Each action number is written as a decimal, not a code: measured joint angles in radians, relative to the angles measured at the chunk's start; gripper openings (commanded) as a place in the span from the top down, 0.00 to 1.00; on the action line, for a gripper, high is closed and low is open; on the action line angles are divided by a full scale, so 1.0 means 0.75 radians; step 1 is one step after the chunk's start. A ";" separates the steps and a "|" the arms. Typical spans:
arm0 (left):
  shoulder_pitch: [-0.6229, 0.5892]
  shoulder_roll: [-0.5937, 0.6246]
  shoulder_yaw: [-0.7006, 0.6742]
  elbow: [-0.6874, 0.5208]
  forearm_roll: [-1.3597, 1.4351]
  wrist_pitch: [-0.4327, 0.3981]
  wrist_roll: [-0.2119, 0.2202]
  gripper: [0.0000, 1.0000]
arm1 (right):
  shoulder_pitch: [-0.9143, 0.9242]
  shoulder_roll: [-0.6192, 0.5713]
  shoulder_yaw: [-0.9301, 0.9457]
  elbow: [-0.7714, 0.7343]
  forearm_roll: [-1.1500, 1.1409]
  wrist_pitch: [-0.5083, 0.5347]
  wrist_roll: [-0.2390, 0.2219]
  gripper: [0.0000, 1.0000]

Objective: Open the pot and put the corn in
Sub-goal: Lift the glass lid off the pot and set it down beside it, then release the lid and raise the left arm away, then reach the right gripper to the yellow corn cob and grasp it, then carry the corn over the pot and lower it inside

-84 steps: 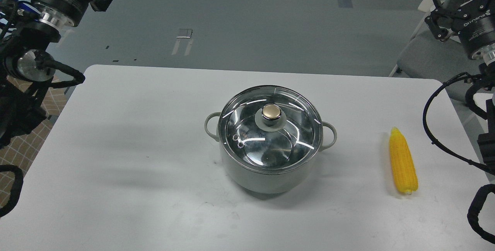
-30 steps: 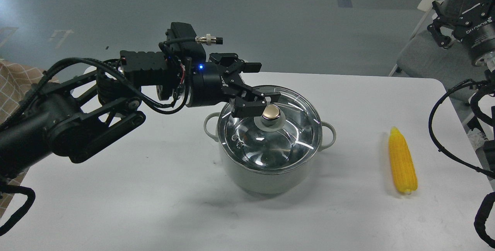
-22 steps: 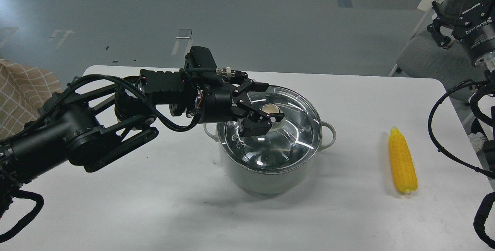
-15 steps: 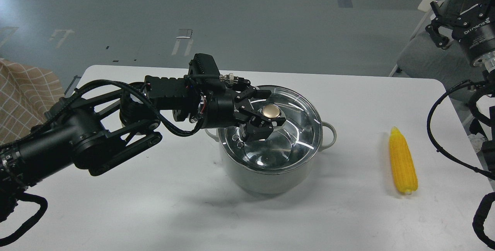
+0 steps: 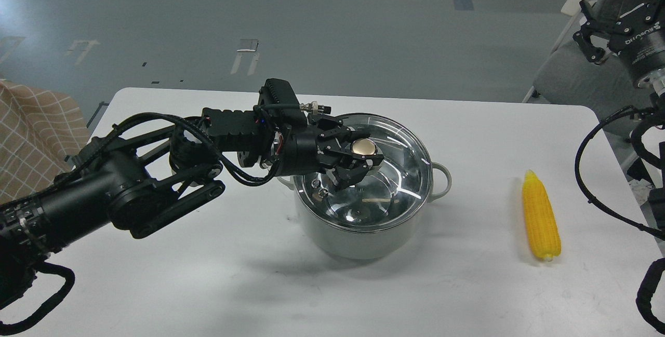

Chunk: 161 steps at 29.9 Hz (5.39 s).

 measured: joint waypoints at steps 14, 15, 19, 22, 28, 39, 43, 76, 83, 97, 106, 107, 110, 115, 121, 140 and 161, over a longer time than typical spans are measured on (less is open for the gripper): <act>-0.065 0.380 -0.157 -0.278 -0.112 -0.012 0.000 0.69 | -0.001 0.002 -0.002 0.002 0.000 0.000 0.000 0.00; -0.062 0.425 -0.171 -0.280 -0.135 -0.012 -0.003 0.69 | -0.002 0.002 -0.002 0.001 0.000 0.000 0.000 0.00; -0.009 0.650 -0.184 -0.229 -0.301 0.043 -0.026 0.69 | -0.005 -0.001 -0.002 0.000 0.000 0.000 0.000 0.00; 0.119 0.746 -0.174 -0.080 -0.434 0.152 -0.041 0.69 | -0.008 -0.003 -0.002 0.000 0.000 0.000 0.000 0.00; 0.392 0.799 -0.170 0.181 -0.494 0.335 -0.129 0.68 | -0.015 -0.003 -0.002 0.000 0.000 0.000 0.000 0.00; 0.624 0.679 -0.161 0.516 -0.500 0.523 -0.157 0.65 | -0.020 -0.004 -0.005 0.002 0.000 0.000 0.000 0.00; 0.644 0.624 -0.129 0.581 -0.499 0.546 -0.166 0.47 | -0.024 -0.006 -0.005 0.002 0.000 0.000 0.000 0.00; -0.048 0.508 -0.211 0.604 -2.466 0.179 -0.173 0.07 | -0.550 -0.529 -0.236 0.767 -1.304 0.001 0.003 0.00; -0.075 0.359 -0.410 0.684 -2.610 0.126 -0.172 0.07 | -0.721 -0.502 -0.282 0.822 -1.701 0.000 0.003 0.02; -0.074 0.265 -0.492 0.698 -2.614 0.125 -0.136 0.07 | -0.736 -0.305 -0.544 0.714 -2.030 0.000 0.004 0.22; -0.074 0.265 -0.493 0.698 -2.613 0.124 -0.136 0.07 | -0.744 -0.252 -0.567 0.648 -2.100 0.000 -0.039 0.69; -0.074 0.265 -0.493 0.698 -2.613 0.124 -0.136 0.07 | -0.744 -0.250 -0.568 0.647 -2.100 -0.001 -0.042 0.77; -0.074 0.266 -0.493 0.698 -2.612 0.124 -0.137 0.07 | -0.747 -0.248 -0.566 0.647 -2.099 0.000 -0.045 0.88; -0.076 0.265 -0.494 0.697 -2.612 0.126 -0.137 0.07 | -0.738 -0.247 -0.553 0.666 -2.086 0.001 -0.045 1.00; -0.080 0.264 -0.494 0.687 -2.612 0.128 -0.133 0.07 | -0.734 -0.256 -0.496 0.752 -2.079 0.001 -0.041 1.00; -0.088 0.266 -0.489 0.675 -2.608 0.135 -0.119 0.06 | -0.297 0.132 -0.752 1.051 -1.991 0.000 -0.056 0.97; -0.086 0.259 -0.488 0.676 -2.603 0.125 -0.119 0.06 | -0.291 0.155 -1.035 0.976 -2.001 0.000 -0.156 0.09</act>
